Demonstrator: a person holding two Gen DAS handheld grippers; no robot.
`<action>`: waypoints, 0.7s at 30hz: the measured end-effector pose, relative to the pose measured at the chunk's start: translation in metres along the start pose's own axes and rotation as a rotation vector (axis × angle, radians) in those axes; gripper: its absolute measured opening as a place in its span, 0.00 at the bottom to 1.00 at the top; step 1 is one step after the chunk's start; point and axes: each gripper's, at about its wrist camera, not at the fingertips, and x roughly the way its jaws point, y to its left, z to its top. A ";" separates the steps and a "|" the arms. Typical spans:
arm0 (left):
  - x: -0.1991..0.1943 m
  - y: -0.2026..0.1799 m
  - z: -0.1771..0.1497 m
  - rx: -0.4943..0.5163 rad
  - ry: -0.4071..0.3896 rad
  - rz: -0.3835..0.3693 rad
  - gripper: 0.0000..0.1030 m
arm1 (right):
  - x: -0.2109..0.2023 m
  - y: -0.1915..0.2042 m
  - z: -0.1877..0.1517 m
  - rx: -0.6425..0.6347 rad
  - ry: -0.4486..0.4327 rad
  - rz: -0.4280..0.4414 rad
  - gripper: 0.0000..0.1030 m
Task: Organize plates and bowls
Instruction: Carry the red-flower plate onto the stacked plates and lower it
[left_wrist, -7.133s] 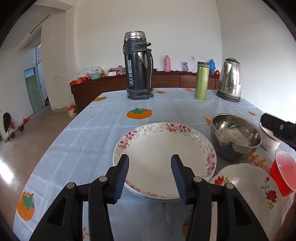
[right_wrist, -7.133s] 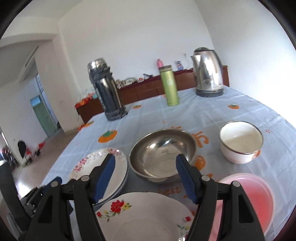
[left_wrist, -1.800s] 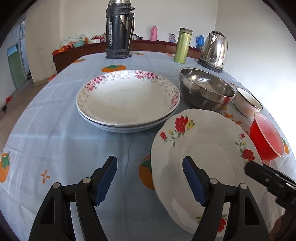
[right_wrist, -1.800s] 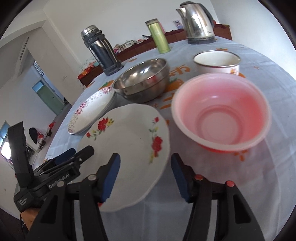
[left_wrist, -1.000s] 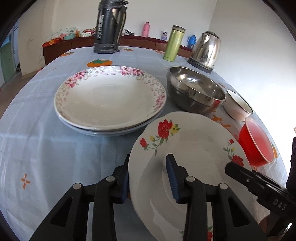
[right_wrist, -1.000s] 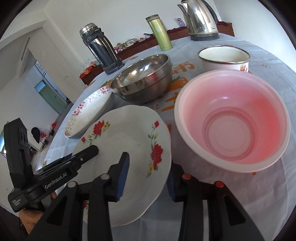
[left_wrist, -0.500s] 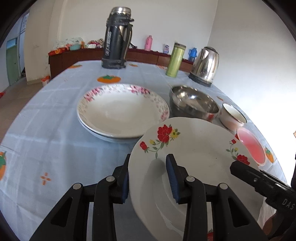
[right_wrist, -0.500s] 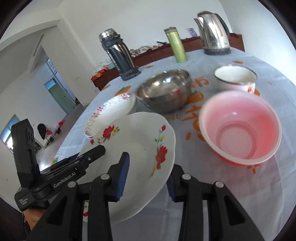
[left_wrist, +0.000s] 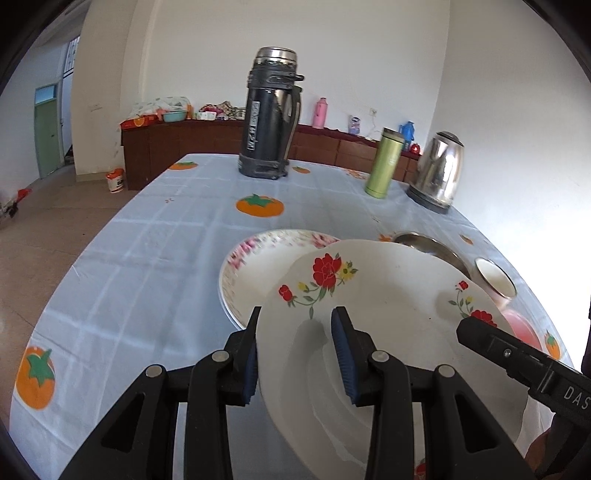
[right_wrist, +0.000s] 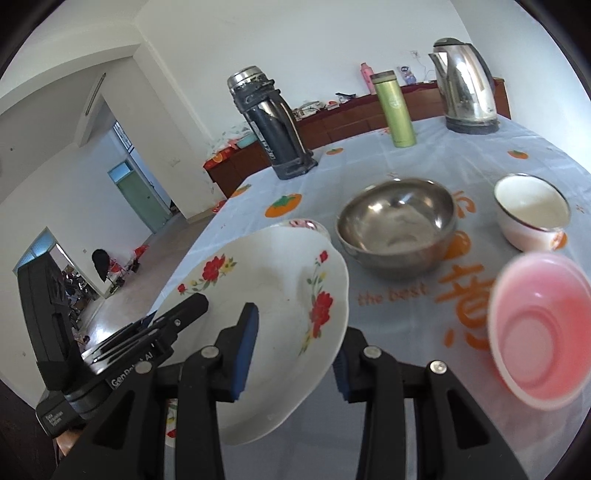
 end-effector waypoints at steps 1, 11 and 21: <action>0.004 0.003 0.003 -0.005 -0.002 0.006 0.37 | 0.003 0.002 0.002 -0.002 -0.003 0.000 0.37; 0.043 0.032 0.030 -0.020 -0.016 0.063 0.37 | 0.052 0.013 0.022 0.003 0.002 -0.020 0.37; 0.076 0.050 0.032 -0.051 0.028 0.092 0.37 | 0.092 0.011 0.021 0.013 0.076 -0.040 0.37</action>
